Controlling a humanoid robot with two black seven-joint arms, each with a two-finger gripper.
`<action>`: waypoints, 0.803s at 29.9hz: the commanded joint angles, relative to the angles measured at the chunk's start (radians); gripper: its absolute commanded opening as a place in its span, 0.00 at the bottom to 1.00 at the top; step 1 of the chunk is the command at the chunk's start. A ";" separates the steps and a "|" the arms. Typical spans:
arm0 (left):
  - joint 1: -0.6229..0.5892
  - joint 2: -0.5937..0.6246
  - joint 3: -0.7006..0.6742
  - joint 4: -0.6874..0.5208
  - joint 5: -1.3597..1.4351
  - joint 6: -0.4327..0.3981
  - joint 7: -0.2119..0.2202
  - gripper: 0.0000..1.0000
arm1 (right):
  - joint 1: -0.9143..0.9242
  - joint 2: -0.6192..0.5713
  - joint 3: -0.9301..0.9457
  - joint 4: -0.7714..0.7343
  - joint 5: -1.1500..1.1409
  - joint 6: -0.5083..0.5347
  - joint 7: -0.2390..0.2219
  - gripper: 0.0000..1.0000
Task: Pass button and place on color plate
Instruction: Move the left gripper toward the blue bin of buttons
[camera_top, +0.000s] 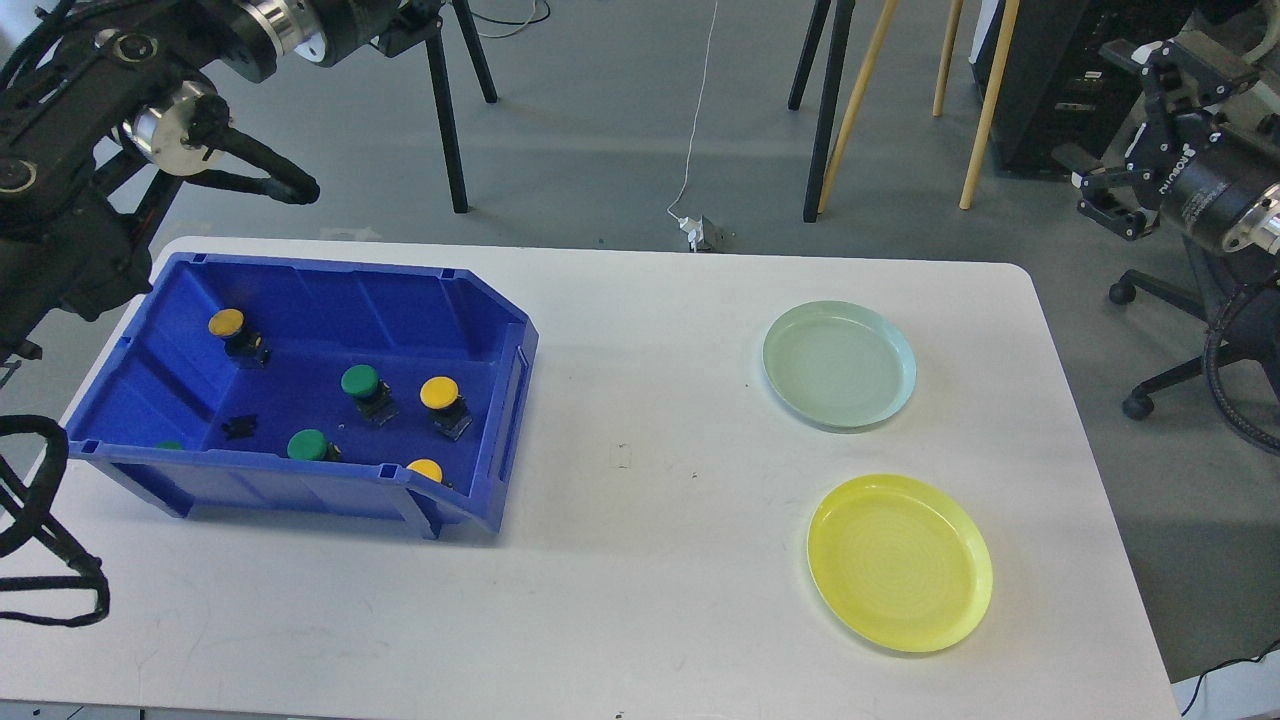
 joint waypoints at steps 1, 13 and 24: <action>-0.002 0.003 0.001 0.002 0.004 0.003 -0.015 1.00 | 0.004 0.008 -0.003 0.004 -0.001 0.000 0.001 0.99; 0.004 -0.023 -0.074 0.120 -0.091 -0.166 -0.231 1.00 | 0.003 0.008 0.049 0.001 0.000 0.000 0.019 0.99; -0.022 -0.037 0.030 0.117 -0.068 -0.124 -0.117 0.97 | -0.008 0.020 0.034 0.002 -0.010 0.000 0.016 0.99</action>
